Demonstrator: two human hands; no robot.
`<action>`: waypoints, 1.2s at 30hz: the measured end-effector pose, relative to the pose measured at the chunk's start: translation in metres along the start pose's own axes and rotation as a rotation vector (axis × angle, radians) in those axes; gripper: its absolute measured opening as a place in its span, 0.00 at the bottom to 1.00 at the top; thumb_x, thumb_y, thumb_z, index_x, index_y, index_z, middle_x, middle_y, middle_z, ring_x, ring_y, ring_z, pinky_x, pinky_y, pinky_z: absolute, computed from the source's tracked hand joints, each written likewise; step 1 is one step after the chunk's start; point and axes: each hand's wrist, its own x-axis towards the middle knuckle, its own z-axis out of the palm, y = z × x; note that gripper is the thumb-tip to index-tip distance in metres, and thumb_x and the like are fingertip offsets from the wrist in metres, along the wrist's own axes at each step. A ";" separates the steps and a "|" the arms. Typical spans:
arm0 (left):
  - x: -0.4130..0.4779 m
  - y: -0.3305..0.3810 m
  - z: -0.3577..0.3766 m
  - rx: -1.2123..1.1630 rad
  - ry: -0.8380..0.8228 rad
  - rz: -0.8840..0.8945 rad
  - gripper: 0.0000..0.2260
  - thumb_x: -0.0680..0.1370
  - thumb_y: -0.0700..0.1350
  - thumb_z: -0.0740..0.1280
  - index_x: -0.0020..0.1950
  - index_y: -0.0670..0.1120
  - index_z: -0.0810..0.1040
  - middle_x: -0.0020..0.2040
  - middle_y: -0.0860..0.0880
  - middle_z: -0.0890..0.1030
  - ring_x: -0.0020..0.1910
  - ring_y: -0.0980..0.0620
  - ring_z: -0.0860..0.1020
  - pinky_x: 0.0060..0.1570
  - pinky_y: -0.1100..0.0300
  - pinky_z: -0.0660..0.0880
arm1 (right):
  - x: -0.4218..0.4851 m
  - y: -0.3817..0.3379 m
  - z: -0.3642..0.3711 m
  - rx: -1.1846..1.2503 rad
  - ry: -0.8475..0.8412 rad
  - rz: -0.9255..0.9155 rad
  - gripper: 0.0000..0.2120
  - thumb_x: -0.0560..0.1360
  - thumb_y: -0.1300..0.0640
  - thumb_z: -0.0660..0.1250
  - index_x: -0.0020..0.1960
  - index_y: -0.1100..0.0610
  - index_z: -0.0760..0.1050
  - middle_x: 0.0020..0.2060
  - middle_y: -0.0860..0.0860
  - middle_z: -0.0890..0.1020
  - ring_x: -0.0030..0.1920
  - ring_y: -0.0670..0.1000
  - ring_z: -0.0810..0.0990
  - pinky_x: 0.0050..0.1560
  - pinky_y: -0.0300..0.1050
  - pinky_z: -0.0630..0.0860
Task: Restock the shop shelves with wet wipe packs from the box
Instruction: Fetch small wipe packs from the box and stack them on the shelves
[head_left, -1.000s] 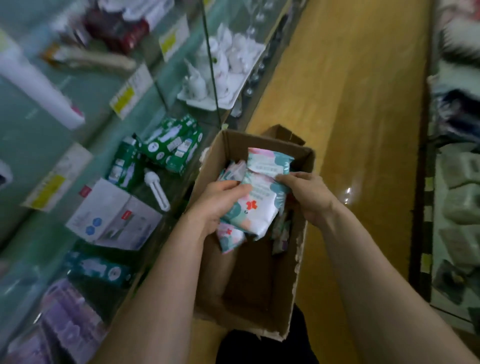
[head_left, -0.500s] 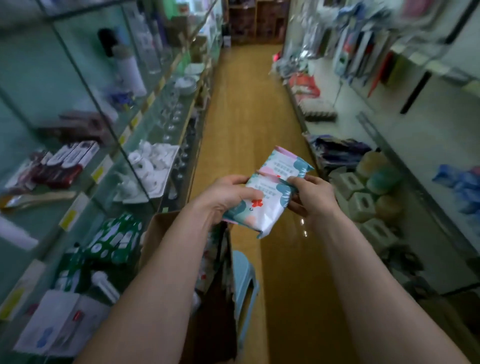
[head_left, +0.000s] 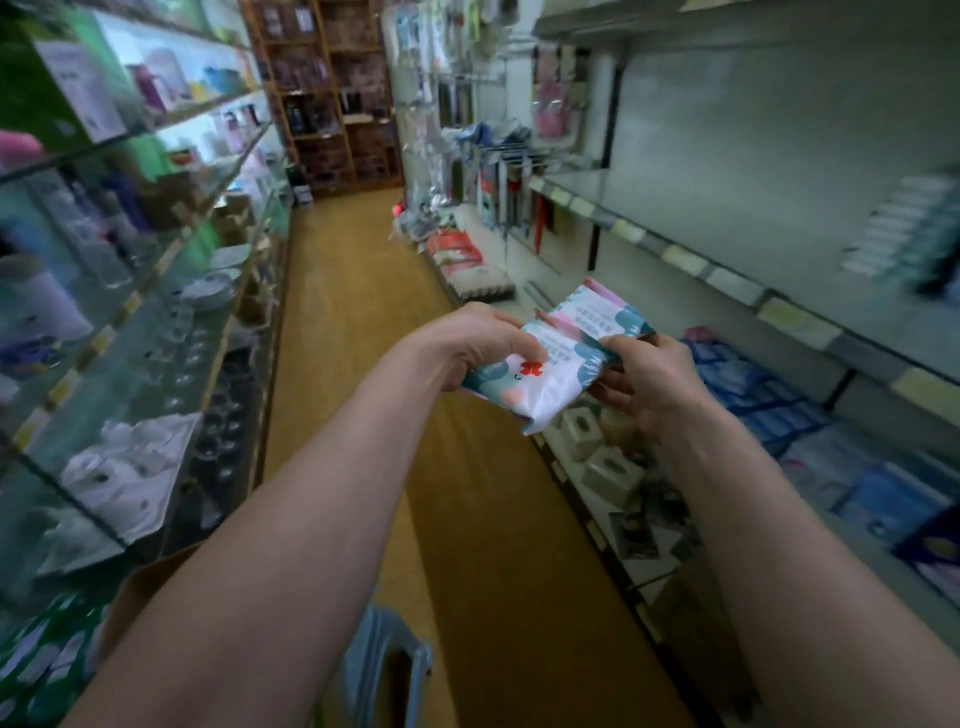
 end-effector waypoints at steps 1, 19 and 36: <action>0.001 0.011 0.012 0.018 -0.012 0.018 0.07 0.72 0.38 0.74 0.43 0.47 0.77 0.46 0.46 0.83 0.42 0.47 0.82 0.40 0.55 0.81 | 0.000 -0.007 -0.016 0.005 0.018 -0.019 0.09 0.79 0.63 0.62 0.58 0.60 0.69 0.46 0.56 0.82 0.38 0.51 0.83 0.31 0.41 0.80; -0.003 0.146 0.182 0.185 -0.234 0.265 0.08 0.71 0.38 0.74 0.49 0.43 0.82 0.56 0.40 0.80 0.43 0.44 0.78 0.44 0.50 0.81 | -0.014 -0.081 -0.218 0.114 0.284 -0.198 0.05 0.77 0.64 0.63 0.47 0.55 0.72 0.45 0.55 0.83 0.38 0.51 0.83 0.31 0.41 0.81; 0.047 0.230 0.311 0.227 -0.587 0.530 0.10 0.72 0.37 0.72 0.52 0.40 0.81 0.51 0.41 0.83 0.46 0.45 0.80 0.52 0.48 0.79 | -0.019 -0.121 -0.331 0.199 0.677 -0.291 0.08 0.79 0.53 0.62 0.46 0.55 0.76 0.38 0.52 0.83 0.36 0.51 0.82 0.34 0.43 0.78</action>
